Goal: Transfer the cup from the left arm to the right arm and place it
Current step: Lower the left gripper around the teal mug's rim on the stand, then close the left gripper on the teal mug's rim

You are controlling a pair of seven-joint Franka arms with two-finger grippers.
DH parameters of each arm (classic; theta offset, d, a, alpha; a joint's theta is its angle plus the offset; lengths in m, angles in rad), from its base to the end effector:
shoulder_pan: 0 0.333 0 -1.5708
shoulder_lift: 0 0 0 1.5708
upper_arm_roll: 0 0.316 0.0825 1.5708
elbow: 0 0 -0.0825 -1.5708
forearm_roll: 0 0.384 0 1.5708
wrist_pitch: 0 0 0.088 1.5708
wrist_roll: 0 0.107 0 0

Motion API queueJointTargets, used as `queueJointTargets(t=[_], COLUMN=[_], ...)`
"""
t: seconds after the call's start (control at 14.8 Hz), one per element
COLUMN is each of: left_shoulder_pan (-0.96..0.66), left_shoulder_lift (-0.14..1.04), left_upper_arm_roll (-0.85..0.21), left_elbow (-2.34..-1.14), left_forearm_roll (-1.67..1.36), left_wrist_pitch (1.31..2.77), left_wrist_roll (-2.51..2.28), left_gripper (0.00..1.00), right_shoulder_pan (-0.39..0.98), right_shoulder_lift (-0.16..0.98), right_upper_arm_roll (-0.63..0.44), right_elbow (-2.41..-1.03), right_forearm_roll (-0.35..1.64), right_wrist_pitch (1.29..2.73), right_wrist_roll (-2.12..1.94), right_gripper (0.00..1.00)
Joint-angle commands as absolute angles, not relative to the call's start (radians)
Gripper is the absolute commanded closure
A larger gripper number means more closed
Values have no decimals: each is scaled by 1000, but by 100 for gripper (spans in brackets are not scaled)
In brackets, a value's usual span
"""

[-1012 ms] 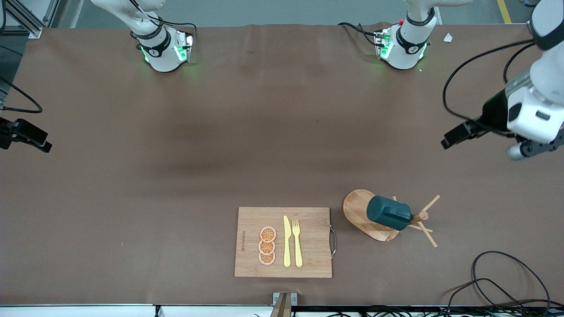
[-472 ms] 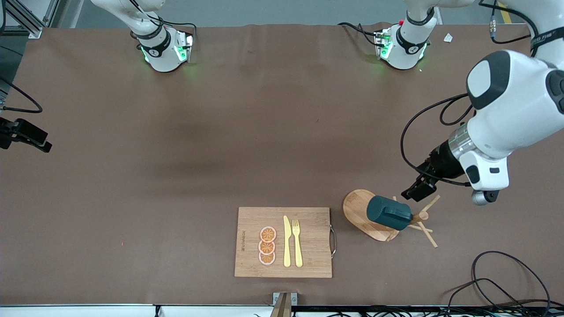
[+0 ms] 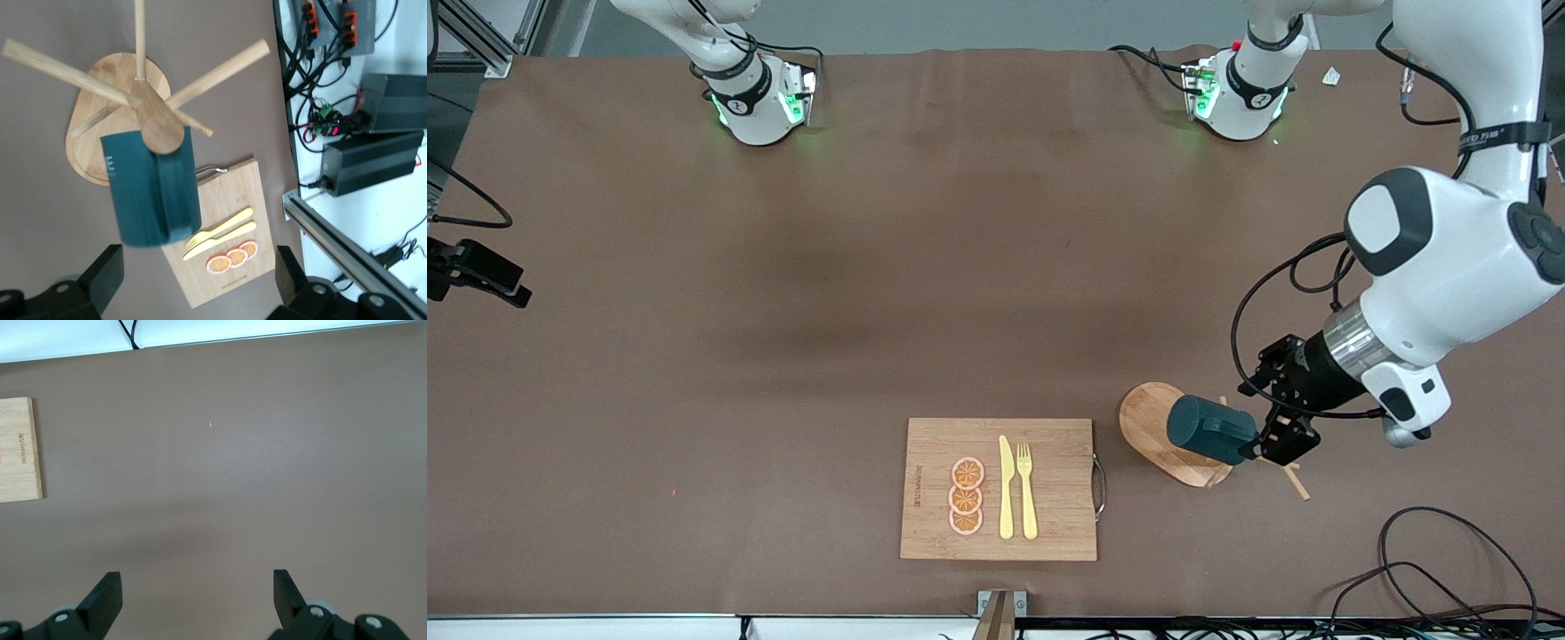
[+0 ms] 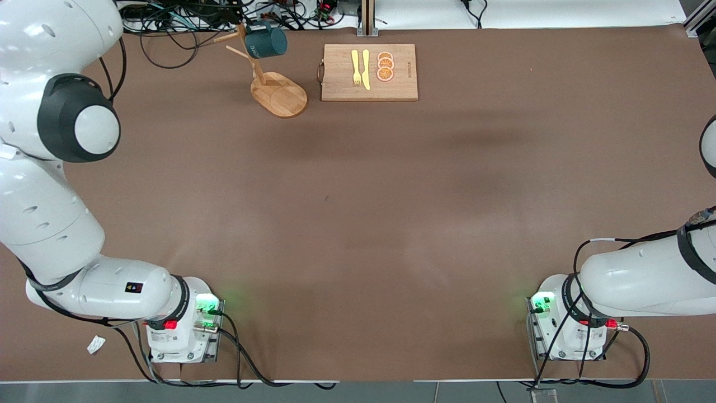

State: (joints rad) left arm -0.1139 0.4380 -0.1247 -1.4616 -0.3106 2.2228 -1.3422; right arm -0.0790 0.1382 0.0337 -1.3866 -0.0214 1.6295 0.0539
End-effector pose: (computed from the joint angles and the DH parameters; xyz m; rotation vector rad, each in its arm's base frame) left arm 0.6974 -0.1636 0.4686 2.1583 1.5957 -0.0068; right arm 0.6029 -0.0311 0.6375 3.1171 -0.1554 0.1638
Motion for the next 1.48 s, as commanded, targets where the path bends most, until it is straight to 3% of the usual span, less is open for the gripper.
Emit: queueJointTargets(t=[0.0,1.28,1.42], left_shoulder_pan=[-114,-103,-103], left_shoulder_lift=[479,578,586], left_upper_arm_roll=[-127,-126,-126], left_elbow=[-1431,-1437,-1437], left_forearm_roll=[-366,-495,-495], left_wrist_pitch=[2233,2186,2186], left_wrist_roll=[-1367,-1359,-1359], left_gripper=[0,0,5], right_shoulder_pan=[-78,-78,-78], right_shoulder_lift=[123,121,123], right_upper_arm_roll=[37,37,37], right_elbow=[-1396,-1396,-1396], right_forearm_roll=[-25,-25,-25], right_wrist_pitch=[1623,1623,1623], right_wrist_roll=[63,63,63], right_gripper=[0,0,0])
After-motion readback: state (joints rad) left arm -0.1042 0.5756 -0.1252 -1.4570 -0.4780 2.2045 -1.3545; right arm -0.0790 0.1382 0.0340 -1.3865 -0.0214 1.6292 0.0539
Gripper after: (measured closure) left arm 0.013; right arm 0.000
